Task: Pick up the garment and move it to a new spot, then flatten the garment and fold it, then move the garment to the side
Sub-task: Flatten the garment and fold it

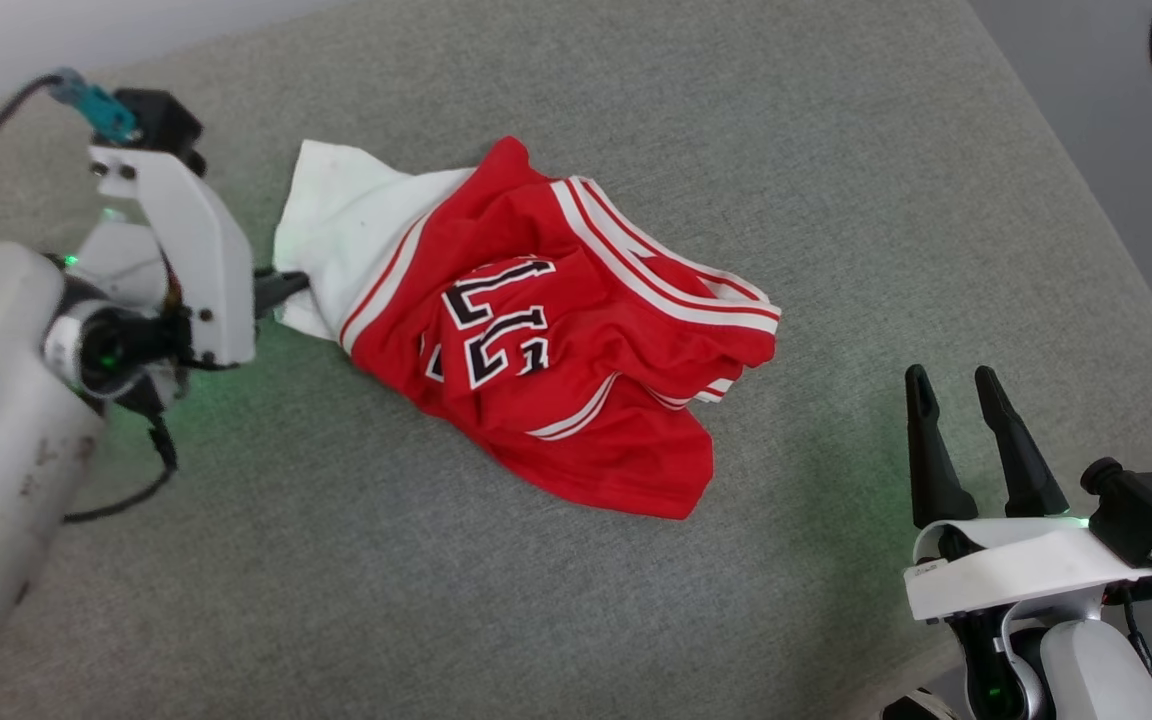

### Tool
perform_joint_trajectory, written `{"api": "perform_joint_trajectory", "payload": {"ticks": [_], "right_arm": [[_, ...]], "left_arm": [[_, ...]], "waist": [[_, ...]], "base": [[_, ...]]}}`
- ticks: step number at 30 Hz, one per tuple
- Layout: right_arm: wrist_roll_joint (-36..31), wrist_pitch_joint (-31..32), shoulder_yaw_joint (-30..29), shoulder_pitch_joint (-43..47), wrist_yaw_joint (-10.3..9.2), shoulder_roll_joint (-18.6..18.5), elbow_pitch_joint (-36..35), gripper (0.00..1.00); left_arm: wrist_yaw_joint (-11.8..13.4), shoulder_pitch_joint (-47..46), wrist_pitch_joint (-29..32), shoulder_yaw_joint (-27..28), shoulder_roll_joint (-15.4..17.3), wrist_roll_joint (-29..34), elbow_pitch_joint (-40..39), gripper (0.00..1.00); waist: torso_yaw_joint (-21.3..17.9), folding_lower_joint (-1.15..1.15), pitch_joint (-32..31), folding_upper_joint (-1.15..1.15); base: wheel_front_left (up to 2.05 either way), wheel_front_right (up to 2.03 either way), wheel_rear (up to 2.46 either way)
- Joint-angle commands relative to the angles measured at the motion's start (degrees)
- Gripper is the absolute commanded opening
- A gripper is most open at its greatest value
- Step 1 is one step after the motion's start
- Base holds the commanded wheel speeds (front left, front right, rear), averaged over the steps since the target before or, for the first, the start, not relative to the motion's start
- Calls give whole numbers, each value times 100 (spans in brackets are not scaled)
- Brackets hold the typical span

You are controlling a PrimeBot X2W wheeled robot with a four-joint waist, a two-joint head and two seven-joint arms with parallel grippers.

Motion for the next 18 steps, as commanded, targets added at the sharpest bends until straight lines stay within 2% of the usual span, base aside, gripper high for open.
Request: {"api": "perform_joint_trajectory", "payload": {"ticks": [1,2,7,11,18], "right_arm": [[-13,-5,8,-26,-4,17,6,100],[-20,-5,10,-24,-4,17,5,100],[-120,-5,-73,48,-4,15,40,100],[-287,-5,-188,148,-4,15,87,100],[-609,-4,-265,248,-4,10,170,100]], "left_arm": [[-1,223,91,-182,-129,-76,33,6],[-1,208,35,-205,-116,-121,7,0],[-1,149,-395,-232,-183,-356,-35,0],[-1,190,-875,-290,-277,-473,-107,0],[-2,558,-1501,-412,34,-658,-464,0]], "waist": [[32,0,-27,0],[53,0,-45,0],[302,0,-243,0],[702,0,-513,0],[1414,0,-943,0]], "base": [[0,0,0],[0,0,0],[0,0,0],[0,0,0],[0,0,0]]}}
